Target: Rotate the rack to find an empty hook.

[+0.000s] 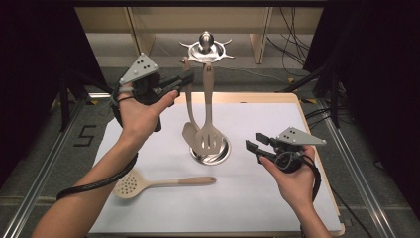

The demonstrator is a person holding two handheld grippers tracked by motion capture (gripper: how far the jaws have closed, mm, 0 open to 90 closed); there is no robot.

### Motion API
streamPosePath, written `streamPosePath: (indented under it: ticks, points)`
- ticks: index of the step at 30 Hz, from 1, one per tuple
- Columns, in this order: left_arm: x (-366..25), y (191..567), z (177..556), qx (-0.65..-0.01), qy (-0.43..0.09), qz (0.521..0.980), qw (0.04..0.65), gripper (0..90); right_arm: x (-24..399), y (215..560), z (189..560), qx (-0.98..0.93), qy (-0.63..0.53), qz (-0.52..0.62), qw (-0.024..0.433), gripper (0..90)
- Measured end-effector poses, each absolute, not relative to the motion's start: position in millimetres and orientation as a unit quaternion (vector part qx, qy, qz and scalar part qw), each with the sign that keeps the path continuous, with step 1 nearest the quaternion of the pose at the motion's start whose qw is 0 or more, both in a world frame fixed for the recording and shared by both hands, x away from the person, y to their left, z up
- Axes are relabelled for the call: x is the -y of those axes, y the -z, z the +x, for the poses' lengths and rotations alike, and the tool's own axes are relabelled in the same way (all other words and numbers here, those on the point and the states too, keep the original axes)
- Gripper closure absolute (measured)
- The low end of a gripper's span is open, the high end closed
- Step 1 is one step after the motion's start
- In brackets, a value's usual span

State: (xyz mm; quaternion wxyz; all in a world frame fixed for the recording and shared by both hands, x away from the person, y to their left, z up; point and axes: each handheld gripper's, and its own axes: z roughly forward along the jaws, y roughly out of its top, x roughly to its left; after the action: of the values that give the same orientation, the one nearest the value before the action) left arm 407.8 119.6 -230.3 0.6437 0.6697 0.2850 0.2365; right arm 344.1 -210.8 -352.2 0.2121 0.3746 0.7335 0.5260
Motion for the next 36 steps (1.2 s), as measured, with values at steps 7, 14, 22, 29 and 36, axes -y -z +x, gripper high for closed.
streamPosePath:
  ticks: [7, 14, 22, 29, 36]
  points:
    - [-120, 222, 405, -0.279, -0.25, 0.659, 0.652, 89.6, 211, 352, 343, -0.736, -0.523, 0.375, 0.21, 55.6]
    - [-126, 215, 406, -0.282, -0.258, 0.647, 0.66, 89.6, 211, 352, 343, -0.737, -0.525, 0.371, 0.21, 55.5]
    - [-131, 213, 406, -0.286, -0.264, 0.64, 0.663, 89.6, 210, 352, 342, -0.736, -0.526, 0.375, 0.203, 55.5]
    - [-136, 211, 408, -0.29, -0.275, 0.632, 0.664, 89.7, 209, 352, 342, -0.736, -0.526, 0.375, 0.202, 55.4]
    - [-137, 211, 412, -0.3, -0.277, 0.631, 0.66, 89.7, 210, 352, 343, -0.735, -0.528, 0.369, 0.21, 55.5]
